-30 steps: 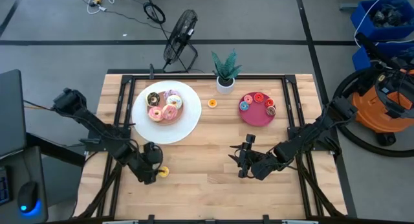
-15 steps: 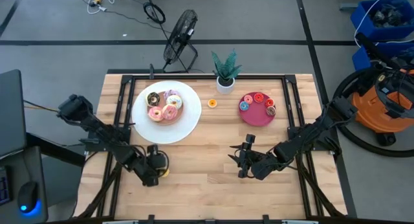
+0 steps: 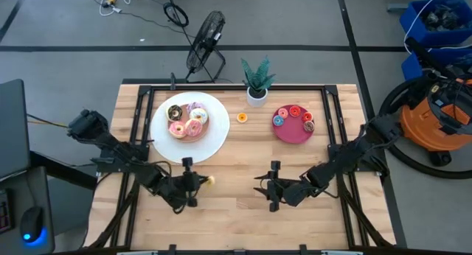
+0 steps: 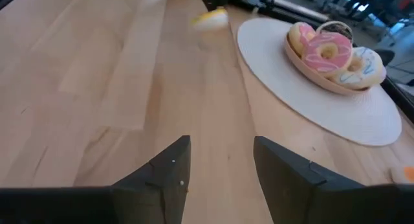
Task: Pick & Place donuts
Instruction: Put the small yellow donut on the red plate
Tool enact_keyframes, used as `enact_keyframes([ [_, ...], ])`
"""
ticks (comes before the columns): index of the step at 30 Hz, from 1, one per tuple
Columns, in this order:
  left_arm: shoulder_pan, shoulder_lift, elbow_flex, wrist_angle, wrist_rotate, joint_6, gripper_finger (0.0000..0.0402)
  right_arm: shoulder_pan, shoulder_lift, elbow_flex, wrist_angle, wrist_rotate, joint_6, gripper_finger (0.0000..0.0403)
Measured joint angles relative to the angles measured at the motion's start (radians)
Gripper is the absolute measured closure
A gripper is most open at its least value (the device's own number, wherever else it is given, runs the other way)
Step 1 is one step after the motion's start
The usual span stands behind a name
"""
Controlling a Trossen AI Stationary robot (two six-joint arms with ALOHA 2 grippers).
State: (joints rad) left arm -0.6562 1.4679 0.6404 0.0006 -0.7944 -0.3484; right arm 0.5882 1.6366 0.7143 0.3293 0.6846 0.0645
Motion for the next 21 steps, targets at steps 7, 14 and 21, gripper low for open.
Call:
enact_keyframes([
  [7, 0.098, 0.200, 0.001, 0.589, -0.105, 0.375, 0.0394, -0.082, 0.141, 0.000, 0.250, 0.012, 0.023, 0.0225],
  [14, 0.173, 0.365, 0.002, 0.945, -0.163, 0.582, 0.0393, -0.110, 0.210, 0.000, 0.448, -0.024, -0.035, 0.0225],
  [21, 0.195, 0.385, 0.002, 0.985, -0.164, 0.571, 0.0393, -0.157, 0.209, 0.000, 0.510, -0.021, 0.011, 0.0225],
])
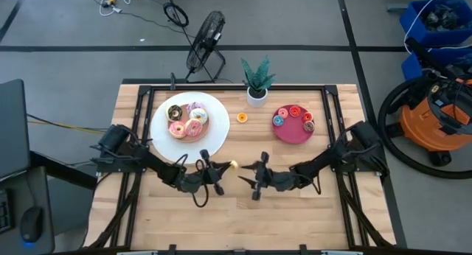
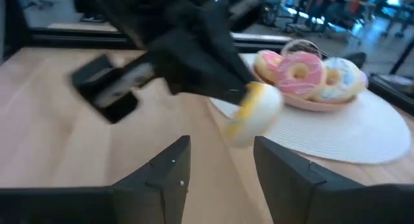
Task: Pick & Place donuts
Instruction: Put the small yellow donut on the red plate
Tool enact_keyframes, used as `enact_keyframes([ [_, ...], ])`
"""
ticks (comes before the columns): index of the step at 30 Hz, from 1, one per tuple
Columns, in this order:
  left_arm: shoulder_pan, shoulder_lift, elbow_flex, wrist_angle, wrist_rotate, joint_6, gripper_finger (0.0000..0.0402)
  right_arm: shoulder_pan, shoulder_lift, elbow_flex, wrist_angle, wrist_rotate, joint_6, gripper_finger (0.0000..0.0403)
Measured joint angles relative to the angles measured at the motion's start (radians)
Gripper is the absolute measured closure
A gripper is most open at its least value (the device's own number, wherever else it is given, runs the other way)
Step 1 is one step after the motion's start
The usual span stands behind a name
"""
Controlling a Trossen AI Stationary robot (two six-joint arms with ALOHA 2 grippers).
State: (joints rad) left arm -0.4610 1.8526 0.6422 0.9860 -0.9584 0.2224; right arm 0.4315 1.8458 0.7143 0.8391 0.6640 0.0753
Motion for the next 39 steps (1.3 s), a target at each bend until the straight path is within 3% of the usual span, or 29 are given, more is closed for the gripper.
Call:
enact_keyframes([
  [4, -0.002, 0.000, 0.000, 0.009, 0.000, -0.002, 0.0393, -0.047, 0.000, 0.000, -0.002, -0.017, 0.021, 0.0225],
  [12, -0.002, 0.000, 0.000, 0.009, 0.001, -0.002, 0.0393, -0.095, 0.000, 0.000, 0.013, -0.166, 0.022, 0.0237],
  [16, -0.002, 0.000, 0.000, 0.009, 0.001, -0.002, 0.0393, -0.097, 0.000, 0.000, 0.013, -0.167, 0.017, 0.0283],
  [21, -0.002, 0.000, 0.000, 0.008, 0.021, 0.002, 0.0389, -0.096, 0.000, 0.000, 0.005, -0.168, -0.016, 0.0370],
  [24, -0.002, 0.000, 0.000, -0.009, 0.030, 0.007, 0.0361, -0.096, -0.024, 0.001, -0.070, -0.168, -0.029, 0.0393],
  [29, -0.012, 0.000, 0.000, -0.028, 0.025, 0.032, 0.0259, -0.100, -0.182, 0.001, -0.443, -0.141, 0.047, 0.0396],
  [33, -0.015, 0.000, 0.000, -0.036, -0.001, 0.036, 0.0187, -0.135, -0.379, 0.001, -0.863, -0.113, 0.135, 0.0398],
  [39, -0.015, 0.000, 0.000, -0.042, -0.003, 0.036, 0.0143, -0.357, -0.602, -0.002, -1.428, -0.226, 0.356, 0.0399],
])
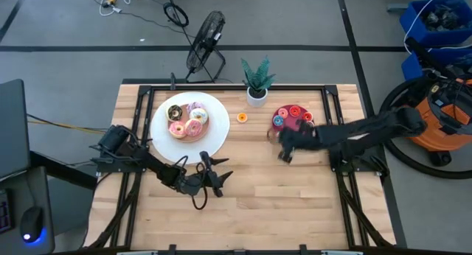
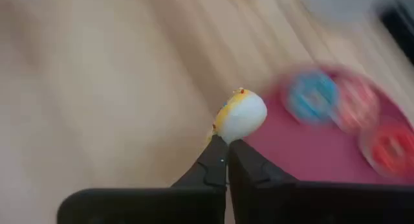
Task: Pick & Place donuts
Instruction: Put the small yellow donut on the red plate
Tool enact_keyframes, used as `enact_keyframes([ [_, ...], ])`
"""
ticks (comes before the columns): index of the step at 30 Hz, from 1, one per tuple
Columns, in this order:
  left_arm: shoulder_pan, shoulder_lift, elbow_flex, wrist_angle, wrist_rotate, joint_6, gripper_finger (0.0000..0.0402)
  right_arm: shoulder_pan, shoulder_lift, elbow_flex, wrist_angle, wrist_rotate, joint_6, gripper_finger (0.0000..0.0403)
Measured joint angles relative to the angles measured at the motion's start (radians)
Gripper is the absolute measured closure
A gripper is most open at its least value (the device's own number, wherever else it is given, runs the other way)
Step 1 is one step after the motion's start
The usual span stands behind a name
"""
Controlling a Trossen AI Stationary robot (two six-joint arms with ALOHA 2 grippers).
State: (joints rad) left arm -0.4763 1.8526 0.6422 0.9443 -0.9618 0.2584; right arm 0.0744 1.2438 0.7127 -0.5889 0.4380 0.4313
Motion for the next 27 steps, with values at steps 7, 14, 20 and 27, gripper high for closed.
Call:
enact_keyframes([
  [7, 0.000, 0.000, 0.000, -0.001, 0.000, 0.000, 0.0152, -0.378, -0.001, -0.015, -0.057, -0.333, -0.179, 0.0401],
  [14, 0.000, 0.000, 0.000, -0.008, 0.000, -0.001, 0.0163, -0.609, 0.051, -0.016, -0.026, -0.574, -0.276, 0.0401],
  [20, 0.000, 0.000, 0.000, -0.008, 0.000, -0.002, 0.0163, -0.705, 0.055, -0.016, -0.024, -0.554, -0.267, 0.0401],
  [27, 0.000, 0.000, 0.000, -0.008, 0.000, -0.003, 0.0163, -0.781, 0.096, -0.016, -0.019, -0.580, -0.276, 0.0401],
])
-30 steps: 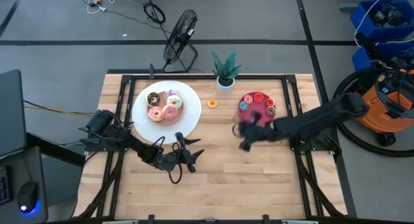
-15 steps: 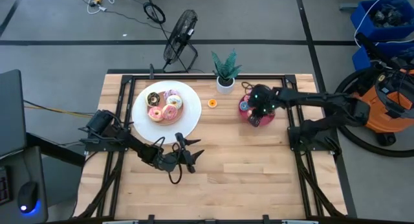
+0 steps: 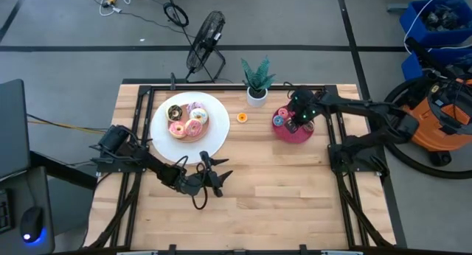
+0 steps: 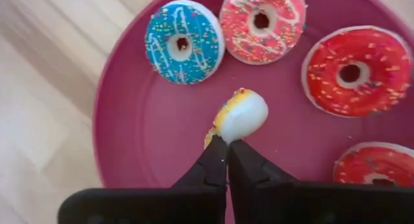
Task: Pick & Place donuts
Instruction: Put the small yellow donut on the red plate, then put the small white donut on the red plate
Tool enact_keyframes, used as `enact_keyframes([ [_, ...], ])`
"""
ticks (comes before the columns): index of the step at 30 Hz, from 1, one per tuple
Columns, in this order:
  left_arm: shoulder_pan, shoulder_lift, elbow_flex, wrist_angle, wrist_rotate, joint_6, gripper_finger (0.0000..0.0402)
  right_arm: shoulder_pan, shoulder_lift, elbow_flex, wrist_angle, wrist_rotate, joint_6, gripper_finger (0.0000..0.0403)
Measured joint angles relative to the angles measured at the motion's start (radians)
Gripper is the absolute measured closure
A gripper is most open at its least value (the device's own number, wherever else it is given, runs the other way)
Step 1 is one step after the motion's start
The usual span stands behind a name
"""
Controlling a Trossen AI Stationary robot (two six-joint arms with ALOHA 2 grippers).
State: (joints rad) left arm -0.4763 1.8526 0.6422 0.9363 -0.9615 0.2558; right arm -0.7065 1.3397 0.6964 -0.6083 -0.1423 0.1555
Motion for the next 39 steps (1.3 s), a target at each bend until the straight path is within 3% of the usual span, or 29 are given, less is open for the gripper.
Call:
enact_keyframes([
  [5, 0.000, 0.000, 0.000, -0.007, 0.000, 0.000, 0.0163, -0.024, 0.013, 0.000, 0.058, -0.119, -0.041, 0.0401],
  [16, 0.000, 0.000, 0.000, -0.010, 0.000, -0.001, 0.0164, -0.039, 0.030, 0.000, 0.042, -0.119, -0.035, 0.0401],
  [22, 0.000, 0.000, 0.000, -0.010, 0.000, -0.001, 0.0164, -0.039, 0.053, 0.001, 0.043, -0.051, -0.033, 0.0388],
  [27, 0.000, 0.000, 0.000, -0.011, 0.000, -0.001, 0.0164, -0.039, 0.053, 0.004, 0.034, -0.049, -0.033, 0.0345],
  [32, 0.000, 0.000, 0.000, -0.011, 0.000, -0.002, 0.0164, -0.039, 0.053, 0.050, -0.038, -0.036, -0.033, 0.0275],
  [39, 0.000, 0.000, 0.000, -0.014, 0.001, -0.007, 0.0164, -0.038, 0.053, 0.155, -0.218, 0.091, 0.009, 0.0183],
])
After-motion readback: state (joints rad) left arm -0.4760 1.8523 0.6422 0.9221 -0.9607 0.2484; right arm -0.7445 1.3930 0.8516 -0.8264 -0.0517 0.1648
